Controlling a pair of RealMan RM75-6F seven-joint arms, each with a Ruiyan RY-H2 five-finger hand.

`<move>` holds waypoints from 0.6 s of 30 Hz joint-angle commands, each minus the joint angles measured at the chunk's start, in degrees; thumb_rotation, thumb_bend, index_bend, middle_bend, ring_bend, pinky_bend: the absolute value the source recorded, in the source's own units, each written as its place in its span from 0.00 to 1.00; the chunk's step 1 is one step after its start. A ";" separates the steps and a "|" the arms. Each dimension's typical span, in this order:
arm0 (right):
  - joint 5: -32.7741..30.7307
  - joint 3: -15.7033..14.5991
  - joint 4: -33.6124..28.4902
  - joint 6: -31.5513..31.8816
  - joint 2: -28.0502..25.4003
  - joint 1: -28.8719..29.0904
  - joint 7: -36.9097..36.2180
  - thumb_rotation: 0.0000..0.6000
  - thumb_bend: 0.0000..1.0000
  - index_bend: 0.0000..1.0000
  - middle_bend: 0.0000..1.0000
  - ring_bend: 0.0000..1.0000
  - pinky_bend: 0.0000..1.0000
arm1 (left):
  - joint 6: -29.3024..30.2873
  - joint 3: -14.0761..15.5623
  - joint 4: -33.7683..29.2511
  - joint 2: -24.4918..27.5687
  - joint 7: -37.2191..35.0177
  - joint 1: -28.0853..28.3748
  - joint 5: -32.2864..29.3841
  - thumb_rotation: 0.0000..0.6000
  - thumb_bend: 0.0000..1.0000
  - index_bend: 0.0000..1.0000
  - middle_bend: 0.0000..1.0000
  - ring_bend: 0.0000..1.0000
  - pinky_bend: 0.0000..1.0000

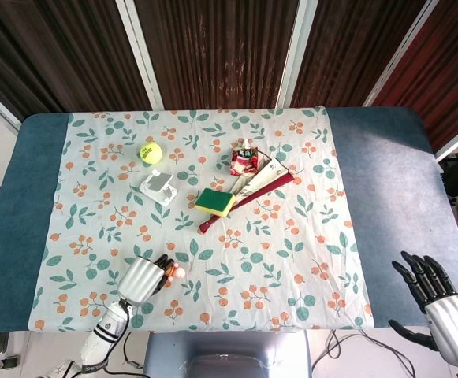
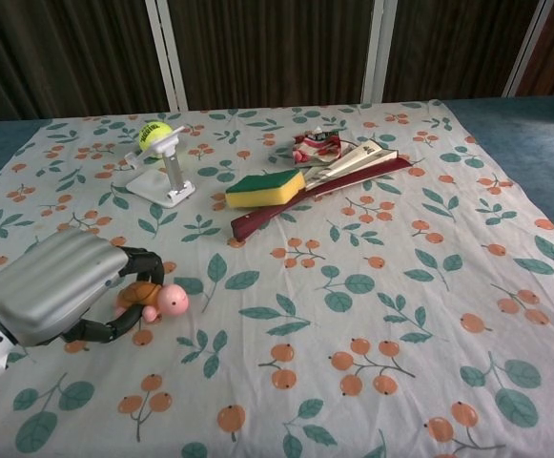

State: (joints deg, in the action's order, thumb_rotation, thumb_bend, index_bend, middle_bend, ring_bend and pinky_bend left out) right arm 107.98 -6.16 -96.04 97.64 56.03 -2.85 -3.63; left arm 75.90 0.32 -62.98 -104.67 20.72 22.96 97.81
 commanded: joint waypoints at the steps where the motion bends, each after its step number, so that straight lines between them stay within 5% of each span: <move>1: 0.00 0.02 -0.05 -0.04 0.01 -0.01 0.08 1.00 0.08 0.00 0.00 0.00 0.00 | -2.04 0.42 -2.14 1.20 0.80 0.21 -1.30 1.00 0.47 0.38 0.51 1.00 1.00; 8: -0.10 0.06 -0.15 -0.09 -0.11 -0.04 -0.05 1.00 0.08 0.00 0.00 0.00 0.00 | -4.34 0.47 -5.53 2.76 4.77 0.32 -3.34 1.00 0.46 0.31 0.35 1.00 1.00; 18: -0.17 0.16 -0.16 -0.23 -0.14 -0.01 -0.14 1.00 0.08 0.00 0.00 0.00 0.00 | -4.72 0.98 -6.05 3.06 5.26 0.63 -3.68 1.00 0.46 0.40 0.42 1.00 1.00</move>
State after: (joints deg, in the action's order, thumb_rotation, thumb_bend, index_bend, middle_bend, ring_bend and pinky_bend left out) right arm 107.81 -5.99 -96.19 97.41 55.89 -2.86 -3.77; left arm 71.10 1.26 -69.12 -101.53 26.01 23.55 94.04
